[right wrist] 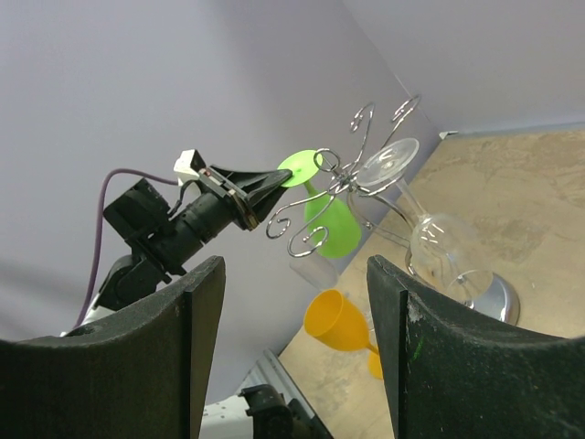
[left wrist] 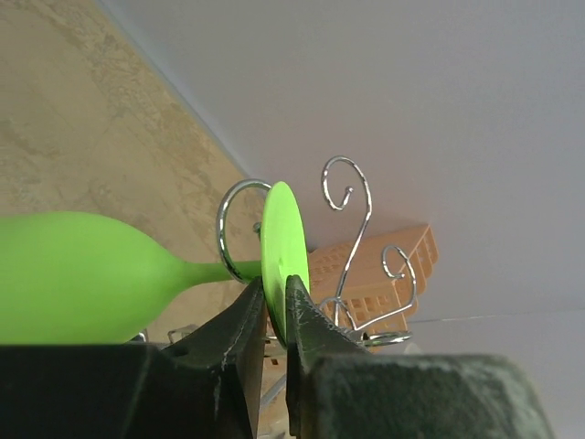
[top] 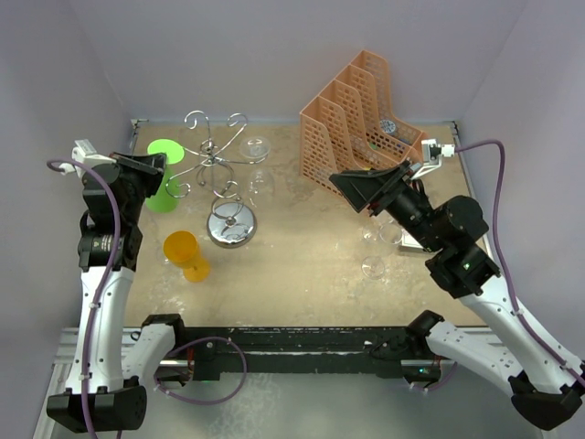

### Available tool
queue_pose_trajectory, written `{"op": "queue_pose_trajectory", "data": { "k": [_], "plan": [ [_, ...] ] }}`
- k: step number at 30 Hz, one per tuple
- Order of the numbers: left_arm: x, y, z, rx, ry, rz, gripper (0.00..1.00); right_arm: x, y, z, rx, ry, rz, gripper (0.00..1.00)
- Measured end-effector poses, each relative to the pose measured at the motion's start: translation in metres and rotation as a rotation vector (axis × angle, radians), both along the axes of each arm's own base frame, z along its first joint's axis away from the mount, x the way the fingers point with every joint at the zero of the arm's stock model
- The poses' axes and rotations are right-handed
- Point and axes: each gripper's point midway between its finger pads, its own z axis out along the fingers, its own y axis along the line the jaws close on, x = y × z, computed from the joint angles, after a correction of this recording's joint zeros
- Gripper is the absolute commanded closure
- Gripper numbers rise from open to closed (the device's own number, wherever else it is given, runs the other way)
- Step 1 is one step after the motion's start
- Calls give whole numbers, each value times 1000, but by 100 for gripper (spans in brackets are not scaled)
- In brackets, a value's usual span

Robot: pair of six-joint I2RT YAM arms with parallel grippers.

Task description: Place the wine glass upside down on the wine glass rack

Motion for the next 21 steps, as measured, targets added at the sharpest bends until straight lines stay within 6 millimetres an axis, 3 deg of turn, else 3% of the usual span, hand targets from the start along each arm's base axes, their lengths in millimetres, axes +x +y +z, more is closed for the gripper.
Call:
{"op": "queue_pose_trajectory", "data": {
  "k": [6, 12, 16, 21],
  "plan": [
    [-3, 4, -14, 11, 55, 19, 84, -1, 1, 0, -1, 1, 9, 34],
    [-7, 7, -22, 39, 97, 30, 66, 0, 4, -3, -6, 6, 22, 35],
    [-12, 9, -21, 58, 110, 34, 52, 1, 6, -4, -7, 9, 23, 35],
    [-23, 13, -7, 103, 106, 45, 44, 6, 4, -9, -17, 28, -1, 35]
  ]
}}
